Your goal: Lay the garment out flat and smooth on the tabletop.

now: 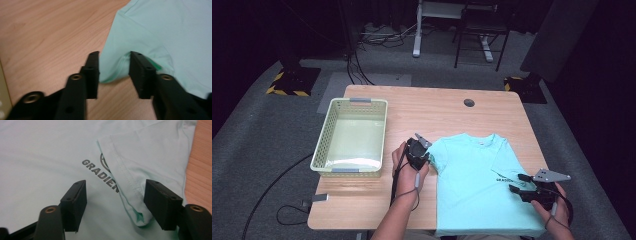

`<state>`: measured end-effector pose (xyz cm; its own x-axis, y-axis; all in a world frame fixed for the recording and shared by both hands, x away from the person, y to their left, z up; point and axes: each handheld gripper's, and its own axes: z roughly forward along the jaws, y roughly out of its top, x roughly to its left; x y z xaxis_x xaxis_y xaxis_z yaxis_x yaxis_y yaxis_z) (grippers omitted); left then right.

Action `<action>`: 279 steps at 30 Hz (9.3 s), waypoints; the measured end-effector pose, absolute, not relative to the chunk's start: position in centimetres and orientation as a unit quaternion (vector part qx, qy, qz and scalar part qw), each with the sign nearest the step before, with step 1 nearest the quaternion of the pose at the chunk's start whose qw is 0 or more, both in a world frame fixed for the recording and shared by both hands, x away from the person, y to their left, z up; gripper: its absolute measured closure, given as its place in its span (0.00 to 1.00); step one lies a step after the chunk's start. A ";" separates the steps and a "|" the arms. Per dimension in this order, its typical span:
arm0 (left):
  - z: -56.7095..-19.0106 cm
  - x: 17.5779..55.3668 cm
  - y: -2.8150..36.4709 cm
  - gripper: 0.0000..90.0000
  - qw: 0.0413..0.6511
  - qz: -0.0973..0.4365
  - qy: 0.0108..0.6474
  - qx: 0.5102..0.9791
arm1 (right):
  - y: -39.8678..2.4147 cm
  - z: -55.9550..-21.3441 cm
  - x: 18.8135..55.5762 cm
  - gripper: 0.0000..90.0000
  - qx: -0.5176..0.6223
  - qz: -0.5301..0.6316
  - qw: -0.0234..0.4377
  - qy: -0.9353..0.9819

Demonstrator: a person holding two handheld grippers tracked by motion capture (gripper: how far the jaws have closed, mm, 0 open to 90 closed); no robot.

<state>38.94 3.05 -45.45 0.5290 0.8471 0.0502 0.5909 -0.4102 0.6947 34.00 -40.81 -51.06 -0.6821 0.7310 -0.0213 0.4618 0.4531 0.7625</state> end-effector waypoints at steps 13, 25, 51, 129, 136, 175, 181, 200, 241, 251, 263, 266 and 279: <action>-45.7 36.4 2.3 0.38 0.360 0.208 0.427 0.803 | -40.7 -51.0 34.2 0.35 0.345 0.382 0.168 0.841; -47.8 33.5 -2.1 0.38 0.355 0.185 0.362 0.842 | -40.9 -48.3 34.4 0.48 0.356 0.367 0.168 0.843; -51.1 32.6 0.7 0.40 0.367 0.166 0.389 0.829 | -37.2 -44.2 37.3 0.48 0.332 0.352 0.178 0.857; -51.1 31.8 2.8 0.40 0.363 0.174 0.397 0.825 | -40.1 -42.3 39.9 0.98 0.415 0.348 0.185 0.820; -51.1 31.8 2.8 0.40 0.363 0.173 0.397 0.825 | -42.9 -43.1 40.0 0.97 0.448 0.340 0.194 0.803; -50.8 30.3 -1.5 0.34 0.364 0.146 0.340 0.855 | -40.0 -47.7 32.7 0.29 0.383 0.346 0.158 0.842; -51.1 30.7 -1.6 0.35 0.374 0.146 0.341 0.850 | -39.4 -49.9 32.9 0.28 0.374 0.339 0.147 0.851; -51.0 35.8 -0.2 0.35 0.371 0.151 0.353 0.845 | -38.2 -51.0 38.5 0.22 0.378 0.369 0.174 0.831; -48.4 42.5 0.7 0.33 0.369 0.153 0.339 0.852 | -37.4 -48.1 46.1 0.27 0.369 0.361 0.176 0.838; -45.3 38.4 1.7 0.31 0.363 0.187 0.321 0.854 | -37.8 -44.3 41.7 0.26 0.344 0.390 0.182 0.835; -43.8 34.6 3.3 0.29 0.359 0.202 0.325 0.851 | -39.2 -42.3 38.1 0.27 0.330 0.403 0.191 0.832; -43.8 33.9 3.8 0.28 0.356 0.205 0.330 0.850 | -39.5 -42.0 37.6 0.27 0.329 0.403 0.192 0.832; -44.1 31.7 6.5 0.25 0.367 0.211 0.346 0.837 | -41.2 -41.8 36.1 0.26 0.333 0.407 0.196 0.828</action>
